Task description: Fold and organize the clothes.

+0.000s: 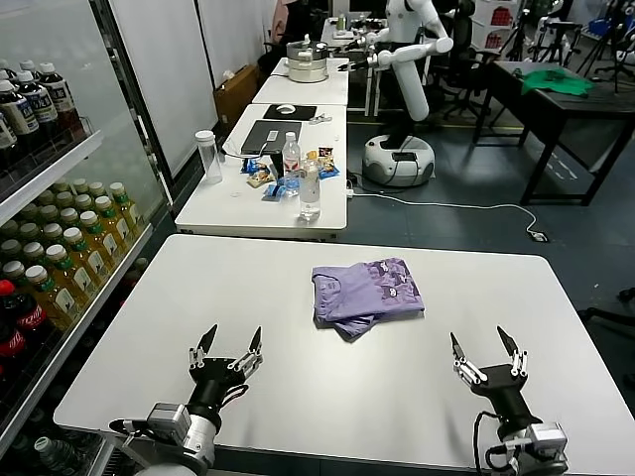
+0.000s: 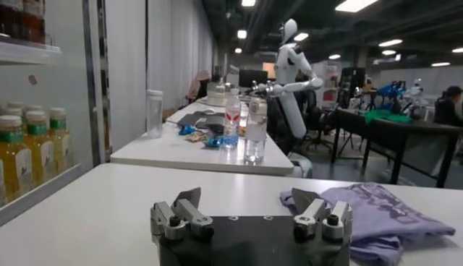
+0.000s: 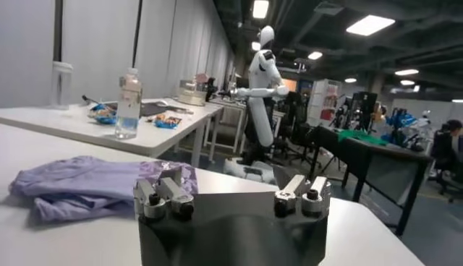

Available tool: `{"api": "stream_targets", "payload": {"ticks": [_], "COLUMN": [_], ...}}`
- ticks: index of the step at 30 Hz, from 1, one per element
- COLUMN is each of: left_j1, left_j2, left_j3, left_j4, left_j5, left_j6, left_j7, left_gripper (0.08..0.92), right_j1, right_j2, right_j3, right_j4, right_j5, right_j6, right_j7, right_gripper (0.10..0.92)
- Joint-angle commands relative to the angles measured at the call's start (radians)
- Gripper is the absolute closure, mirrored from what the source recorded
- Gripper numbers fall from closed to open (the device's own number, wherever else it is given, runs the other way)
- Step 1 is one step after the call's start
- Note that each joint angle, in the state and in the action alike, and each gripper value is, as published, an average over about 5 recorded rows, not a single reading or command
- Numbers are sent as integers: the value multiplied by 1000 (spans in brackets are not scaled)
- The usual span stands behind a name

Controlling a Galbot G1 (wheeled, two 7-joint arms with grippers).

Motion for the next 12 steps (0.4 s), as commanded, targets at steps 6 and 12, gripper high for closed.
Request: {"api": "stream_targets", "payload": {"ticks": [6,12], "left_j1": [41,47], "left_j2": [7,21], "left_j3": [-6,-14], "left_j4": [-37,-40], "left_j5": [26,28], "left_j6": [-18,-17], "left_j7": [24,31], "left_gripper": [177,177], "right_j1": [-108,-111], "right_j2": [72,82], "right_j3": [-1,-9], "right_j4": [91,106], "right_j5": [-102,-124], "right_j6": [32,61], "right_j7": [37,52], "right_gripper": [203,203]}}
